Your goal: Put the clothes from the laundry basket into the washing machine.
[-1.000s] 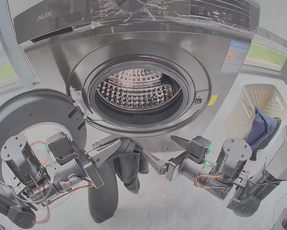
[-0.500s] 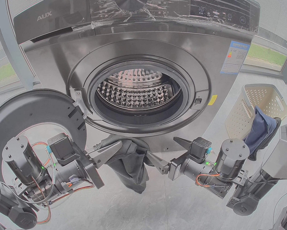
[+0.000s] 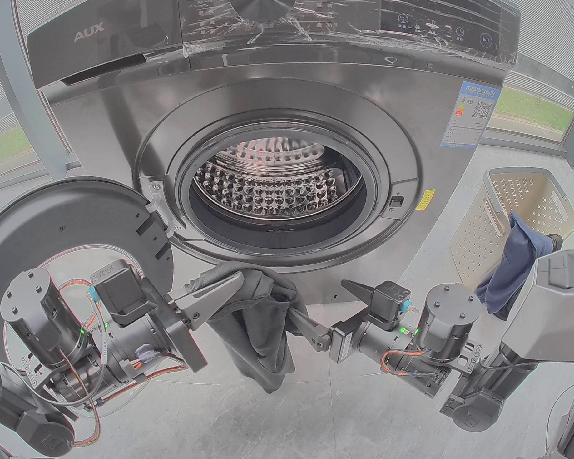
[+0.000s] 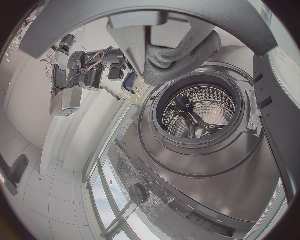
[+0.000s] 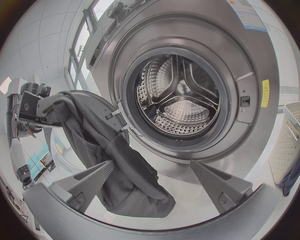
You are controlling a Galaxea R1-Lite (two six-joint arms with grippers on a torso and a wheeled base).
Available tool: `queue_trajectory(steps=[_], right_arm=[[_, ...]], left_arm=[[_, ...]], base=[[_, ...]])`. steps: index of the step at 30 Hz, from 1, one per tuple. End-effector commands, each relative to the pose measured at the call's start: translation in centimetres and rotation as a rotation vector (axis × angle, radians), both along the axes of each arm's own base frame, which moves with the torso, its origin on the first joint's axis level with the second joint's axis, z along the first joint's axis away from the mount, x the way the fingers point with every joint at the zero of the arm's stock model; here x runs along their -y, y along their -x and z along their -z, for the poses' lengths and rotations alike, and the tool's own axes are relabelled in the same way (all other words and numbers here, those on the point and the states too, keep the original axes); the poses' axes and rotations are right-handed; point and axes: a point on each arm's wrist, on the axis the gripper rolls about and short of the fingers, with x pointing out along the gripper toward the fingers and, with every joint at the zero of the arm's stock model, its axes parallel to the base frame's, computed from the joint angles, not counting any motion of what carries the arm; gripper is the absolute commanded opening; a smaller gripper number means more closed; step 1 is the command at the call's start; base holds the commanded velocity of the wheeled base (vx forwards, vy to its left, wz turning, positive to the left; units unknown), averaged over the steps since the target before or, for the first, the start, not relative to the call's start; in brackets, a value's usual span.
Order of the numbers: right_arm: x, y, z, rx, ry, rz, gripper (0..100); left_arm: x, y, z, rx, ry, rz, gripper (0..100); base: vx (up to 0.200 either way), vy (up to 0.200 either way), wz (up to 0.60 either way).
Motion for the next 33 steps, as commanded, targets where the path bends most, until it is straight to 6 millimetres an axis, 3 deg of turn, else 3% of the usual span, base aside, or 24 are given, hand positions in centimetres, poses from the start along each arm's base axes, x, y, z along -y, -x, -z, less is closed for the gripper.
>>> queue_trajectory(steps=[1,9,13,18,27,33], right_arm=[[-0.4,-0.1,0.9,-0.018,0.017,-0.005,100],[-0.8,0.1,1.0,-0.018,0.018,-0.019,100],[-2.1,-1.0,2.1,-0.016,0.020,-0.025,100],[-3.5,-0.8,2.3,-0.006,0.010,-0.059,100],[-3.8,-1.0,1.7,0.012,-0.009,-0.065,100],[-4.3,-2.3,0.4,0.068,-0.048,-0.050,100]], left_arm=[[0.0,0.0,0.0,-0.002,0.001,0.000,0],[0.1,-0.1,0.2,-0.004,-0.003,0.001,0],[0.1,0.0,0.3,-0.007,-0.005,0.003,0],[0.1,0.0,0.3,-0.007,-0.005,0.003,0],[0.1,0.1,0.4,-0.008,-0.009,0.004,0],[0.0,0.1,0.4,-0.008,-0.009,0.004,0]], base=[[0.000,0.000,0.00],[0.000,0.000,0.00],[0.000,0.000,0.00],[0.000,0.000,0.00],[0.000,0.000,0.00],[0.000,0.000,0.00]])
